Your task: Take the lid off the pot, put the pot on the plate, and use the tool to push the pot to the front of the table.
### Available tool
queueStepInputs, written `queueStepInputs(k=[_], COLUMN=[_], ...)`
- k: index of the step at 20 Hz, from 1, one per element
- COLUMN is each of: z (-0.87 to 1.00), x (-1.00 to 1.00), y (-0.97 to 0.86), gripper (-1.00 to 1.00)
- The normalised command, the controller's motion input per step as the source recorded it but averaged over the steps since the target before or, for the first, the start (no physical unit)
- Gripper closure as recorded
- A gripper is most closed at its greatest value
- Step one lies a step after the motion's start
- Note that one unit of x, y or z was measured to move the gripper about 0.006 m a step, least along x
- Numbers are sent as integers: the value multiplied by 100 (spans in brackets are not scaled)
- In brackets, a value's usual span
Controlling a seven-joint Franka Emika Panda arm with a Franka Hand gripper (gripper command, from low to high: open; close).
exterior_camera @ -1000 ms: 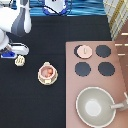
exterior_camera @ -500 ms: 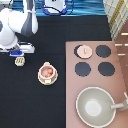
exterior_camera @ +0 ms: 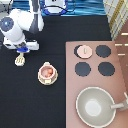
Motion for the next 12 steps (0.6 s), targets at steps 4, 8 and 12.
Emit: queueStepInputs(k=[4,8,12], z=[-3,-17,-4], x=[-57,-51,-16], y=[-46,-43,-13], gripper=[-100,-100,100])
